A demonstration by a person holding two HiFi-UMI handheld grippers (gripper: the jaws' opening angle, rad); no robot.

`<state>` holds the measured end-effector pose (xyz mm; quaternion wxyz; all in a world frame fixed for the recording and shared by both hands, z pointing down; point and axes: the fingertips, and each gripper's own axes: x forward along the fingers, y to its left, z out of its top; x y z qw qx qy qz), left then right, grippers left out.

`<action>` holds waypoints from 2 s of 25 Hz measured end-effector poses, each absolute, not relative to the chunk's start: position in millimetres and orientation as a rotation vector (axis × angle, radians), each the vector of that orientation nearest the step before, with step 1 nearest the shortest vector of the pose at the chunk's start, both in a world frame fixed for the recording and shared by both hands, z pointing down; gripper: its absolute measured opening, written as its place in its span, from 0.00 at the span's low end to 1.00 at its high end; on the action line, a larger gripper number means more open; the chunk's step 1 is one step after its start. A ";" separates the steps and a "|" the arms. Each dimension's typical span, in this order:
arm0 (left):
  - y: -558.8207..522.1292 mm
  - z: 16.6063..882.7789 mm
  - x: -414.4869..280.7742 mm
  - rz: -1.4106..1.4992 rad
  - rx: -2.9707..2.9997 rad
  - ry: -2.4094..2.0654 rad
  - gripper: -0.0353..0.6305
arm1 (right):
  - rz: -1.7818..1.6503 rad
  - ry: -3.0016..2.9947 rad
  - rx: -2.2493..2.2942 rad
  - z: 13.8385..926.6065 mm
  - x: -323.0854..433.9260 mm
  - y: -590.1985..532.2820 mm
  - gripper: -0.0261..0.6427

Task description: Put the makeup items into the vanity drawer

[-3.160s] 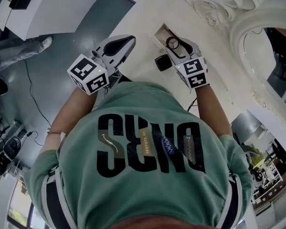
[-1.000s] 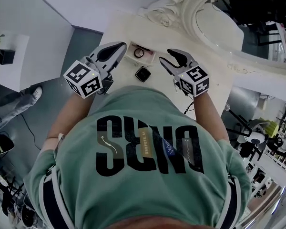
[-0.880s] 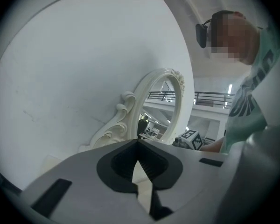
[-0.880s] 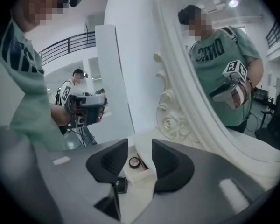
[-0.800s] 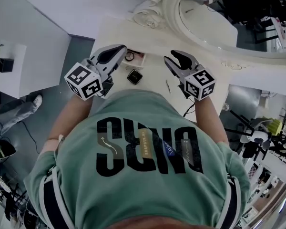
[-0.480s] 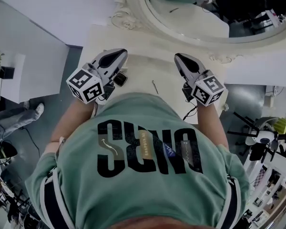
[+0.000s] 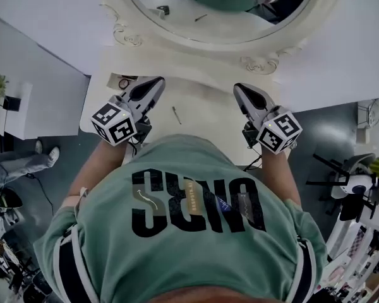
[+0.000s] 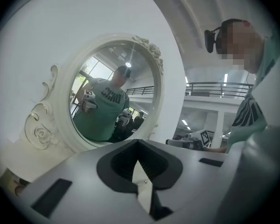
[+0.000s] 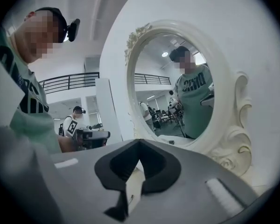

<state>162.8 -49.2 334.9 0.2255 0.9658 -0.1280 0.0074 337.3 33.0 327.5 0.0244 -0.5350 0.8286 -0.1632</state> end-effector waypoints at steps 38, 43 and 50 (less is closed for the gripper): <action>-62.8 329.9 137.0 -0.045 2.677 -0.290 0.06 | -0.516 2.578 -1.798 339.7 320.3 36.5 0.05; -65.0 328.9 136.7 -0.052 2.681 -0.299 0.06 | -0.508 2.587 -1.800 339.9 322.0 35.0 0.05; -66.1 329.1 136.5 -0.048 2.681 -0.299 0.06 | -0.507 2.596 -1.799 342.3 320.7 34.4 0.05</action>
